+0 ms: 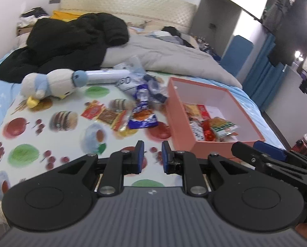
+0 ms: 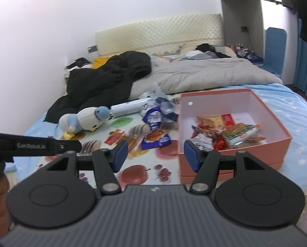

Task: Organize snacks
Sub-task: 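Withdraw both open tools from the box back toward the snack pile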

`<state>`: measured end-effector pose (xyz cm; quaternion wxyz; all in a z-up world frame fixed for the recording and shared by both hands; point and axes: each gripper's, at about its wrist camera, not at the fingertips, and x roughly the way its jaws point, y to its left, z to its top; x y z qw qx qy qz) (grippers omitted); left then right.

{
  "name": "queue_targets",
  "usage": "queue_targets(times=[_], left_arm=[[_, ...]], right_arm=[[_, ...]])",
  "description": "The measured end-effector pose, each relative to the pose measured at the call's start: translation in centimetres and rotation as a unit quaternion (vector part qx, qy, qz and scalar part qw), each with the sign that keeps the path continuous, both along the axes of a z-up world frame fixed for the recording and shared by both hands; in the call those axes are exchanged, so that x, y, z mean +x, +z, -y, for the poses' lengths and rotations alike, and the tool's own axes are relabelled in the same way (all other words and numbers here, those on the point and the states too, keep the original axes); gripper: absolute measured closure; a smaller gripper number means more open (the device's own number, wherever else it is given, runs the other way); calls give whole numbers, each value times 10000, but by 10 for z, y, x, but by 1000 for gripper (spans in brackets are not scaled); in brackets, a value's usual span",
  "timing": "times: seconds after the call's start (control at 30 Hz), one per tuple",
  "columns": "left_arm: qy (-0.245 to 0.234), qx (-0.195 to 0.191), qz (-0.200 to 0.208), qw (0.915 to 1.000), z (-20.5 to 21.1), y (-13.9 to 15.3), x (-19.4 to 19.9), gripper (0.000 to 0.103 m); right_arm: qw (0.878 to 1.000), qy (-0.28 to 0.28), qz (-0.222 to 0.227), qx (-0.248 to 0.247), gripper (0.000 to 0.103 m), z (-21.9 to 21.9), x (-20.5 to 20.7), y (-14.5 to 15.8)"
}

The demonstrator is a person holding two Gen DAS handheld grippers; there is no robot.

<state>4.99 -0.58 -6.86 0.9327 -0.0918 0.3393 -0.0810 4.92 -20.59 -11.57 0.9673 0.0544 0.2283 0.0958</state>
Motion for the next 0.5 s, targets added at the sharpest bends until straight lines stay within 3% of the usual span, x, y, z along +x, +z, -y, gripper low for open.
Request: queue_targets(times=[0.23,0.5], left_arm=[[386,-24,-63,9992,-25,-9,1,82],[727,-287,-470,9958,-51,-45,5,81]], right_arm=[[9997,261,-17,3,41,-23,9,-6],[9980,556,-251,-165,41,-45,18,-24]])
